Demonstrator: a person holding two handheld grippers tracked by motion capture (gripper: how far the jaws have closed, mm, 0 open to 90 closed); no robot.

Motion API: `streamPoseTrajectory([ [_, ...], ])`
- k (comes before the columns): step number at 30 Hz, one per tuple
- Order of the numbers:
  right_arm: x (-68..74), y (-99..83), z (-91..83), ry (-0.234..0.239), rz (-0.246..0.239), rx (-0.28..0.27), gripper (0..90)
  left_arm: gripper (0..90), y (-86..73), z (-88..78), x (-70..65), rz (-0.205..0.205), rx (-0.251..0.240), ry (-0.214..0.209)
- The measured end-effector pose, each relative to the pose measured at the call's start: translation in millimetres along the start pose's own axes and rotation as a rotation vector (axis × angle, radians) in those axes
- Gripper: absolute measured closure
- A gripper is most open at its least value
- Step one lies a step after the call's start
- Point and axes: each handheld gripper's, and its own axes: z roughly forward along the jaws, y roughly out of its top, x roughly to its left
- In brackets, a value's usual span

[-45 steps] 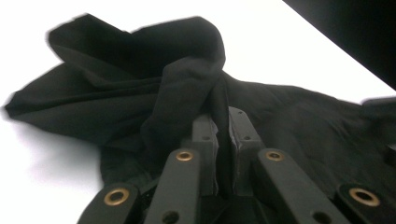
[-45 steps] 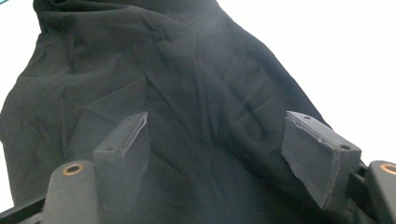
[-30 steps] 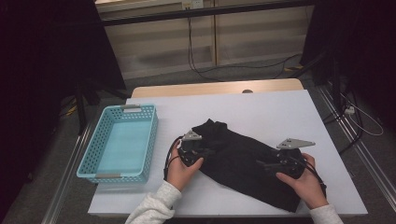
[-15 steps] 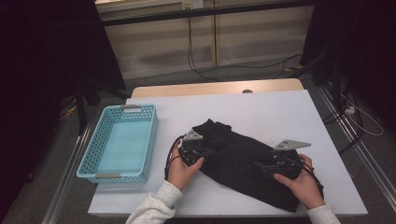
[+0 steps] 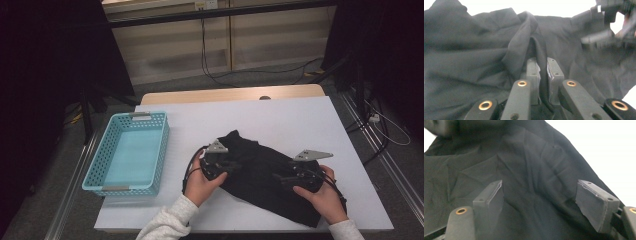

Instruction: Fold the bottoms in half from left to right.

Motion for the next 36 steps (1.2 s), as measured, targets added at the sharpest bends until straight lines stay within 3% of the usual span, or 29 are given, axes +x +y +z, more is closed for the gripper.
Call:
streamPoseTrajectory([
  [3,0.0,0.7,-1.9,-0.002,0.000,-0.008,23.0,75.5,-5.3,6.5,2.9,-0.013,0.013,-0.014],
  [7,-0.2,2.0,-2.4,-0.002,-0.003,-0.016,23.0,61.3,-2.7,0.6,4.3,-0.017,0.011,-0.030],
  [19,0.8,14.6,1.7,0.000,-0.010,-0.040,23.7,42.6,-1.1,-12.4,6.4,-0.039,0.006,-0.029],
  [26,3.9,28.5,7.3,0.007,-0.029,-0.043,25.2,35.2,-1.0,-26.5,7.7,-0.038,-0.014,-0.013],
  [32,13.7,49.6,20.8,0.030,-0.065,-0.044,30.2,28.1,-3.0,-40.4,14.7,-0.050,-0.026,0.033],
  [36,15.6,54.0,27.4,0.048,-0.074,-0.041,33.8,26.8,-7.0,-46.0,21.6,-0.067,-0.028,0.063],
])
